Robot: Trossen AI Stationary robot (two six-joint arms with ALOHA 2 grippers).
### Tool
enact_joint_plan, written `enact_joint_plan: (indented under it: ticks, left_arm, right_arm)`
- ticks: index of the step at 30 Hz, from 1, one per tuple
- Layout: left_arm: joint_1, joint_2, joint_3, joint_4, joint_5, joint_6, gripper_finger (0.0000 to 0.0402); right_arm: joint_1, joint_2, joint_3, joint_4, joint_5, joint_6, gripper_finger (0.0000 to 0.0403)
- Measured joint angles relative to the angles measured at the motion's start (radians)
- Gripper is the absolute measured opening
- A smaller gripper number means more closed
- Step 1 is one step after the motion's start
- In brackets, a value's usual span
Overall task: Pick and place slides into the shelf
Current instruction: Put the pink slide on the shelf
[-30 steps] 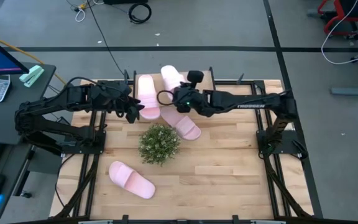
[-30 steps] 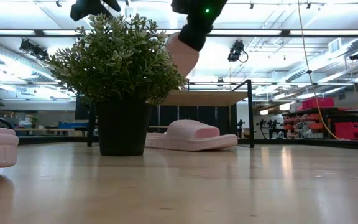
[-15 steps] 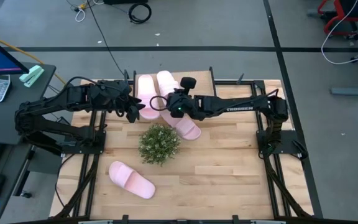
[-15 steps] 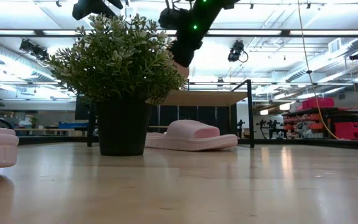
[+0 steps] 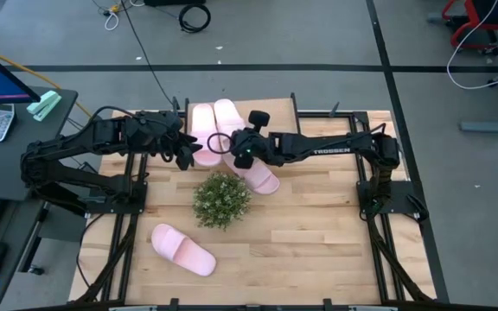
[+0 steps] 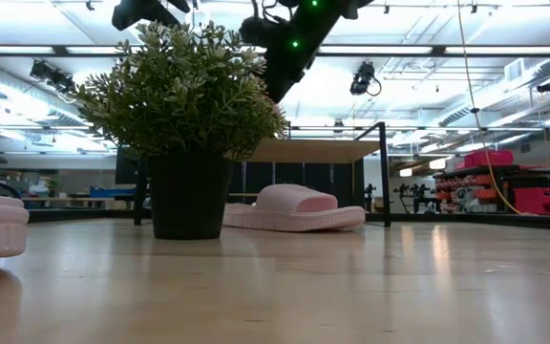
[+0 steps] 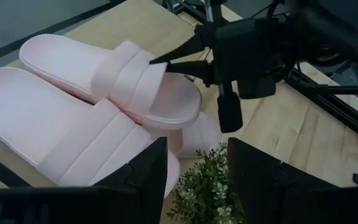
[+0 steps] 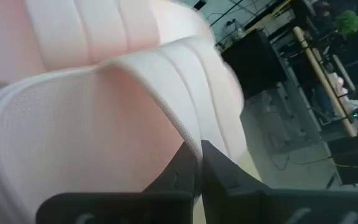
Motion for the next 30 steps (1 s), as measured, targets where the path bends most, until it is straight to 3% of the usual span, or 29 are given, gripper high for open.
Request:
enact_joint_plan:
  ticks: [14,21,30]
  left_arm:
    - [0.0,0.0,0.0,0.0,0.0,0.0,0.0174]
    - [0.0,0.0,0.0,0.001,0.0,-0.001,0.0174]
    - [0.0,0.0,0.0,0.035,-0.007,0.007,0.0174]
  right_arm:
    - [-0.012,0.001,0.0,-0.062,-0.053,0.004,0.0007]
    - [-0.024,0.0,0.0,-0.085,-0.13,0.015,0.0007]
    - [-0.037,-0.002,0.002,-0.149,-0.086,0.109,0.0007]
